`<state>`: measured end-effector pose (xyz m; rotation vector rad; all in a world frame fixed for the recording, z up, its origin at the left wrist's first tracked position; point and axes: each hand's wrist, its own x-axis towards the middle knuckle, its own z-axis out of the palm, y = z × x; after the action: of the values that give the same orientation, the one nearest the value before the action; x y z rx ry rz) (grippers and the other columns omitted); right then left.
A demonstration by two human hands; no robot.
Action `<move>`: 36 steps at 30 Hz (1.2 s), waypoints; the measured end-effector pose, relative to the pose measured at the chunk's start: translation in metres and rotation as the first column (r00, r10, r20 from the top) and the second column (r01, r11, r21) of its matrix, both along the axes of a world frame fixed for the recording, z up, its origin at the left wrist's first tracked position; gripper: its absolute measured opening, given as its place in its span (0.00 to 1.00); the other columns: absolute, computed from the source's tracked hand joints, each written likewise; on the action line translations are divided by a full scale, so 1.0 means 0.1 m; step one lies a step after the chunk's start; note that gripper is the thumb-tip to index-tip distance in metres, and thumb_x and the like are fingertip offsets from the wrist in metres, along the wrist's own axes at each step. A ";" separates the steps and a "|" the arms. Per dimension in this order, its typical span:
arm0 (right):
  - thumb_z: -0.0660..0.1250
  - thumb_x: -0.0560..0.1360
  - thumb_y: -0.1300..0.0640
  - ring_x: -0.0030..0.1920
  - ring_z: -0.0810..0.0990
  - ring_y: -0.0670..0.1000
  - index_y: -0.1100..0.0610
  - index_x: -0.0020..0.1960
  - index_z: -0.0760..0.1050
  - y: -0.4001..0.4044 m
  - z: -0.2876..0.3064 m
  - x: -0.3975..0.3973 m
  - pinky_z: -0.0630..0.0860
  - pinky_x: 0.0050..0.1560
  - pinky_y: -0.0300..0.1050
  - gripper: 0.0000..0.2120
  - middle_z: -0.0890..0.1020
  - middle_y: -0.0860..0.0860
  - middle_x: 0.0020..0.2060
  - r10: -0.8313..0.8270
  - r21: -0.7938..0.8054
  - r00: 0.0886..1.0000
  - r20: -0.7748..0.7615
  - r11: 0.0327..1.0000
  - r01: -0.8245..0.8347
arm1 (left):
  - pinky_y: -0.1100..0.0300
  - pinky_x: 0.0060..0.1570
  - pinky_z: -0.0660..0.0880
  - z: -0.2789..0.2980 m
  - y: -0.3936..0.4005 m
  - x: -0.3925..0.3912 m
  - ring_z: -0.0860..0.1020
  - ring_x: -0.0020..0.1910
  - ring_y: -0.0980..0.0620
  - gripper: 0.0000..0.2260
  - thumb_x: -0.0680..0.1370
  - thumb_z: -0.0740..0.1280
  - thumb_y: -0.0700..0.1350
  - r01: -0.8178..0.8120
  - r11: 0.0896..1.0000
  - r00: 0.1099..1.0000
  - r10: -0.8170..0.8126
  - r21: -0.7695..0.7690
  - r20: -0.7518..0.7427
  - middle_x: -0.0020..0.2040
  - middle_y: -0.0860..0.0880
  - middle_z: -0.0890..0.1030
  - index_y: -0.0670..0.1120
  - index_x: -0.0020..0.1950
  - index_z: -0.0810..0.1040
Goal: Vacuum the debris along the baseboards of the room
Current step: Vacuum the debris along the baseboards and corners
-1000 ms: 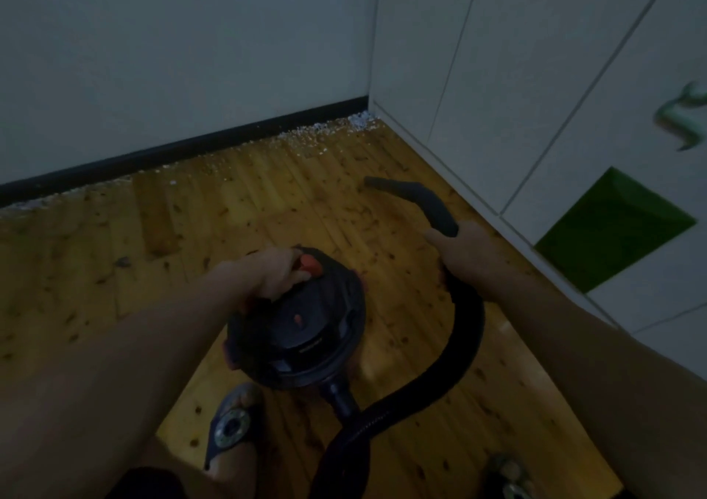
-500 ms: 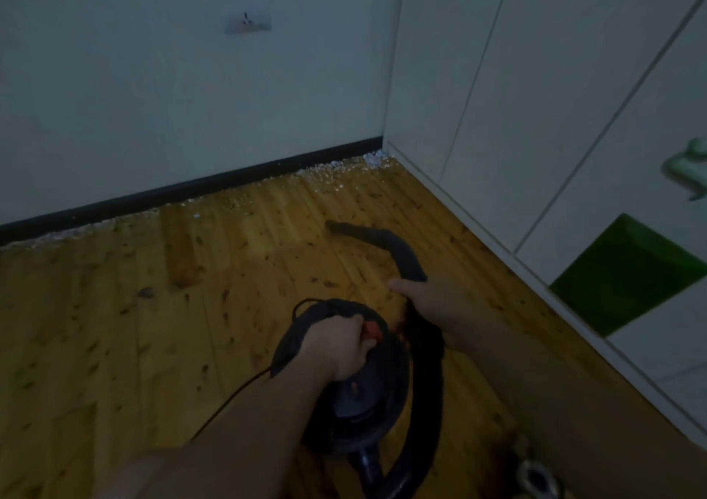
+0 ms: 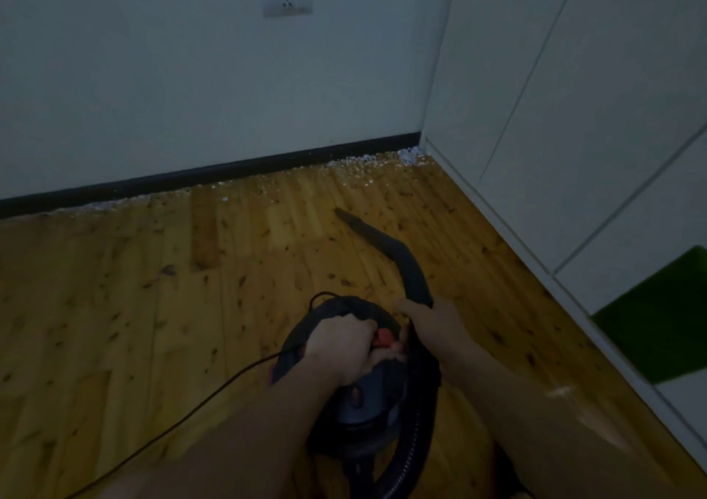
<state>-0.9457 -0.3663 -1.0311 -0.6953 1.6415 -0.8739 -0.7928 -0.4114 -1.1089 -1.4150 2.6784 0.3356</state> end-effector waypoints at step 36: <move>0.69 0.80 0.43 0.26 0.75 0.53 0.61 0.45 0.77 -0.44 -0.05 -0.40 0.74 0.29 0.45 0.20 0.76 0.54 0.27 0.301 -0.023 0.941 -0.157 0.951 -0.308 | 0.48 0.59 0.76 0.17 0.09 0.76 0.76 0.64 0.40 0.60 0.55 0.83 0.67 -0.481 0.812 0.877 0.440 0.332 0.193 0.65 0.42 0.76 0.48 0.77 0.56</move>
<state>-0.9853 -0.4100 -1.0359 -1.0406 1.5939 -0.6495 -0.7165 -0.4028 -1.0923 -1.8664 2.0046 0.7354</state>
